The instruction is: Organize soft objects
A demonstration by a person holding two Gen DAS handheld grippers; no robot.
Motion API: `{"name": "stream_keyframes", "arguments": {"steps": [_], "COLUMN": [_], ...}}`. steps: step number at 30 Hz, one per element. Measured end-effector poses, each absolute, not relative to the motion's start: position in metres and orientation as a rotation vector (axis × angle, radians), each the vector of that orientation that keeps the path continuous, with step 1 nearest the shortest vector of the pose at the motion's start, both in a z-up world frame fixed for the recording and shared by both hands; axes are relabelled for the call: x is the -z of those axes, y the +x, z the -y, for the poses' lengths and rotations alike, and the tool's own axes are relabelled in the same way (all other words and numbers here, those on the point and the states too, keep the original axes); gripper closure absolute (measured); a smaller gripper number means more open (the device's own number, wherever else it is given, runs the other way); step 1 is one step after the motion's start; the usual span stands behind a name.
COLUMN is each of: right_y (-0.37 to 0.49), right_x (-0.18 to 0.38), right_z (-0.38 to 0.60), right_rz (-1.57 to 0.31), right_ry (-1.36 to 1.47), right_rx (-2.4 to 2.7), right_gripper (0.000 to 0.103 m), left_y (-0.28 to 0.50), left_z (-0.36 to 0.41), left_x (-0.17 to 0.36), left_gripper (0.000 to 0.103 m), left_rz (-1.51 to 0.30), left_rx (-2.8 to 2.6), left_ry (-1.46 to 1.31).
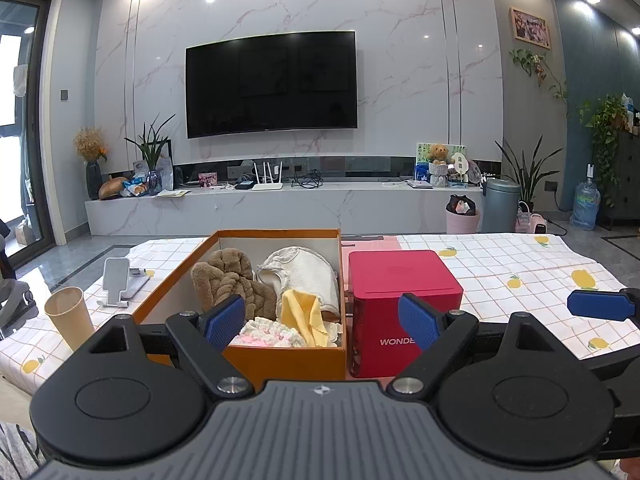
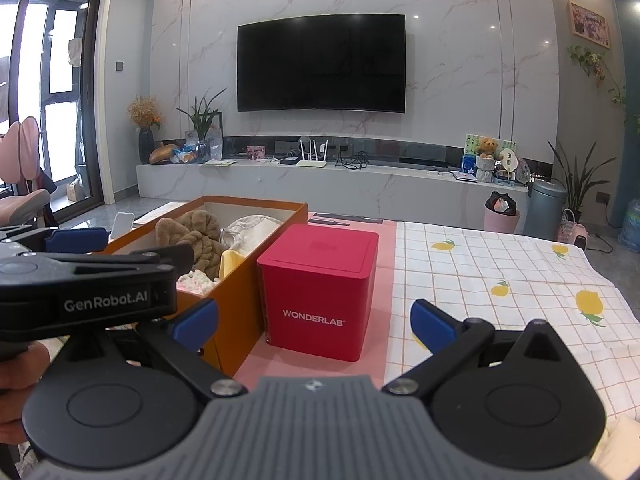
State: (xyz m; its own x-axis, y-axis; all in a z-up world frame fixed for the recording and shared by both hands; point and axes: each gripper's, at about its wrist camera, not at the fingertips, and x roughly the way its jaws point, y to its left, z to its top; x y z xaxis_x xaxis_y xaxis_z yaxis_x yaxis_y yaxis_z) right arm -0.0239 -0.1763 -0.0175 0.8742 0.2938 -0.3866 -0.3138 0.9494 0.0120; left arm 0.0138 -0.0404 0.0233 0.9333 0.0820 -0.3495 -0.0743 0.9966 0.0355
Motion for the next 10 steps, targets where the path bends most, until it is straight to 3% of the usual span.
{"name": "stream_keyframes", "arguments": {"steps": [10], "right_y": [-0.0225], "right_x": [0.0177], "right_z": [0.1749], "right_rz": [-0.402], "right_ry": [-0.054], "right_rx": [-0.322], "right_gripper": [0.003], "left_y": [0.0127], "left_z": [0.0411], "left_x": [-0.0226], "left_gripper": [0.002], "left_rz": [-0.361], "left_rx": [-0.079], "left_ry": [0.022]}}
